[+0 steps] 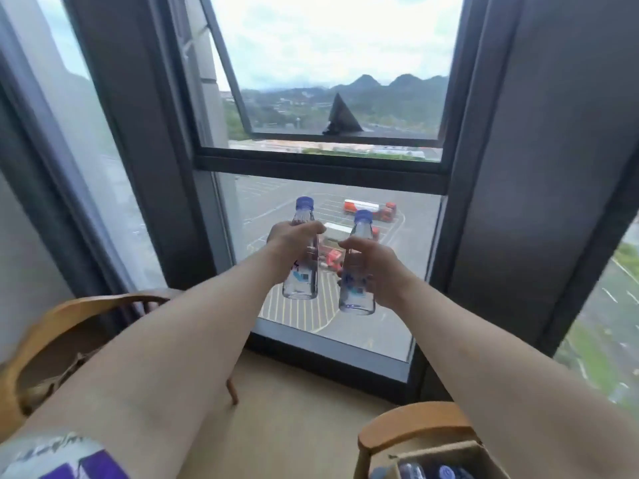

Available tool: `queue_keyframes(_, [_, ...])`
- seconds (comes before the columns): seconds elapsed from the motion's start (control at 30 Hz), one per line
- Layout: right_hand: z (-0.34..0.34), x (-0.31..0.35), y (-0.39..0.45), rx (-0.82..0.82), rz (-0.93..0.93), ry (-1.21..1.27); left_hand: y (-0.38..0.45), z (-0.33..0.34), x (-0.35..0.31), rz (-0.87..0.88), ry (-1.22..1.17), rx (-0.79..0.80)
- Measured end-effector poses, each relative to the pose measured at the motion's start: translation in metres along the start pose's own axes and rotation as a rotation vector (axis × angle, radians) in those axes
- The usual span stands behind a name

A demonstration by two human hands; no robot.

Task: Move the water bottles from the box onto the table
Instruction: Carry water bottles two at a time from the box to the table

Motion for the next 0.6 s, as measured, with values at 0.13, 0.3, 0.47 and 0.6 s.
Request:
queue_keyframes(0.13, [0.091,0.004,0.017,0.224,-0.011,-0.033,-0.046,-0.095,0.008,-0.015,0.012,-0.225])
queue_keyframes(0.3, [0.222,-0.004,0.026,0.413,-0.001,-0.048,-0.129,-0.208,0.019,0.012,-0.022,-0.411])
queue_keyframes(0.47, [0.372,-0.025,0.019,0.526,0.036,-0.006,-0.232,-0.320,0.038,-0.010,-0.015,-0.598])
queue_keyframes(0.6, [0.499,-0.047,-0.007,0.659,0.069,-0.020,-0.325,-0.410,0.060,-0.032,-0.044,-0.750])
Point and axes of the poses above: each hand's wrist, its own y-axis towards the middle knuckle, its own z-axis out of the palm, x = y × z, the point moved 2 cm from there along y, towards the middle knuckle, and after that the axes turned 12 degrees about x, right-handed, at the moved point
